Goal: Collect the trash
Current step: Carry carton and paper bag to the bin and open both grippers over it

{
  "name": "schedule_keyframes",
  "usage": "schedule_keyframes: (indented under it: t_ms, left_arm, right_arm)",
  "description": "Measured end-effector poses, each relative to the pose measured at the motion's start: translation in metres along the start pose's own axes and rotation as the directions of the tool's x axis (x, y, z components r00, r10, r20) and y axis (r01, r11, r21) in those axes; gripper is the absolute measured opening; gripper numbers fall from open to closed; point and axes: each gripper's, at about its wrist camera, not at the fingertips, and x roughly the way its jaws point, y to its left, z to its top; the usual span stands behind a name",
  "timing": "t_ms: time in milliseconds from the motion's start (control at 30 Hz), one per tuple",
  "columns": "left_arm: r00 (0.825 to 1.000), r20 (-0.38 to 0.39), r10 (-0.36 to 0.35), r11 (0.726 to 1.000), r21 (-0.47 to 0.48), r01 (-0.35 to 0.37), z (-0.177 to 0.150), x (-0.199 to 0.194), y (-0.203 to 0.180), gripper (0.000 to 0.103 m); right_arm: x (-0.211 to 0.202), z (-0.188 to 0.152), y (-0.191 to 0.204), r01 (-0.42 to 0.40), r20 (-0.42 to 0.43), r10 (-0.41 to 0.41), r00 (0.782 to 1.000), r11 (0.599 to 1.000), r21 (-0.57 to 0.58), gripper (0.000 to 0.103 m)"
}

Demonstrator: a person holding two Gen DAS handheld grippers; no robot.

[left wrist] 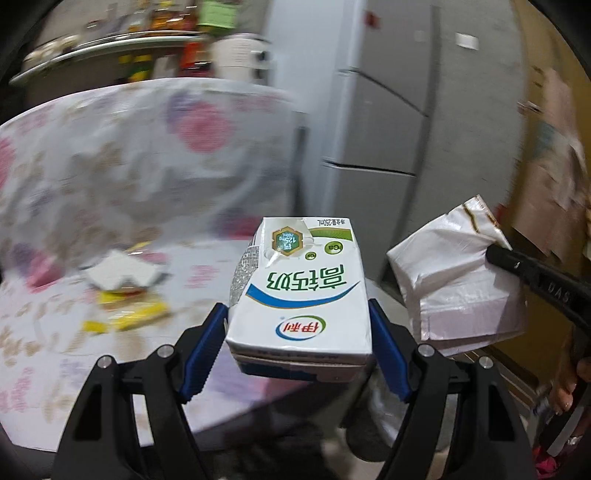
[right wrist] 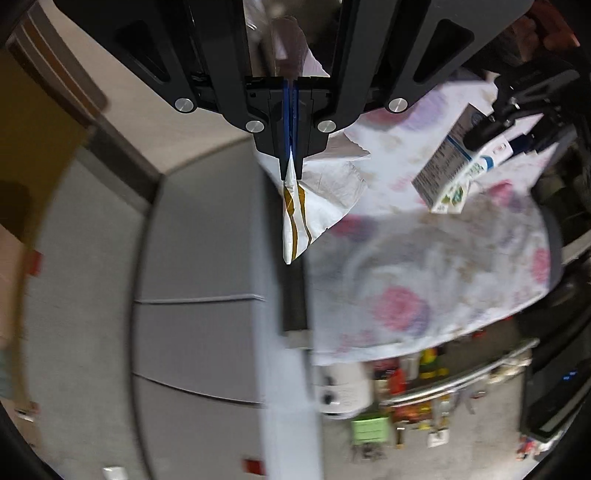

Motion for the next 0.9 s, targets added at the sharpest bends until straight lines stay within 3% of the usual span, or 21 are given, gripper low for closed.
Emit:
schedule_keyframes:
  t_ms: [200,333,633,833,900]
  left_arm:
    - [0.989,-0.049,-0.141,0.979,0.143,0.146,-0.021,0.032,-0.077,0.073]
    - [0.971,-0.089,-0.222,0.953,0.189,0.236,-0.031,0.051,-0.113,0.073]
    - [0.924,-0.222,-0.31,0.915,0.193,0.354,-0.041,0.102,-0.154,0.074]
    - [0.912,-0.272,-0.308,0.911,0.192,0.365,-0.045,0.131,-0.165,0.085]
    - [0.908,-0.287,-0.305,0.913,0.183,0.364,-0.046,0.138,-0.166,0.085]
  right_arm:
    - [-0.012,-0.043,-0.062,0.131,-0.067,-0.124,0.99,0.985,0.114,0.001]
    - [-0.007,-0.066,-0.095,0.183,-0.114,-0.164,0.98,0.965,0.186,0.001]
    - [0.027,-0.101,-0.142,0.216,-0.223,-0.153,0.963,0.932,0.29,0.002]
    - [0.065,-0.123,-0.164,0.213,-0.289,-0.121,0.949,0.927,0.309,0.011]
    - [0.077,-0.132,-0.169,0.221,-0.323,-0.115,0.939,0.924,0.312,0.031]
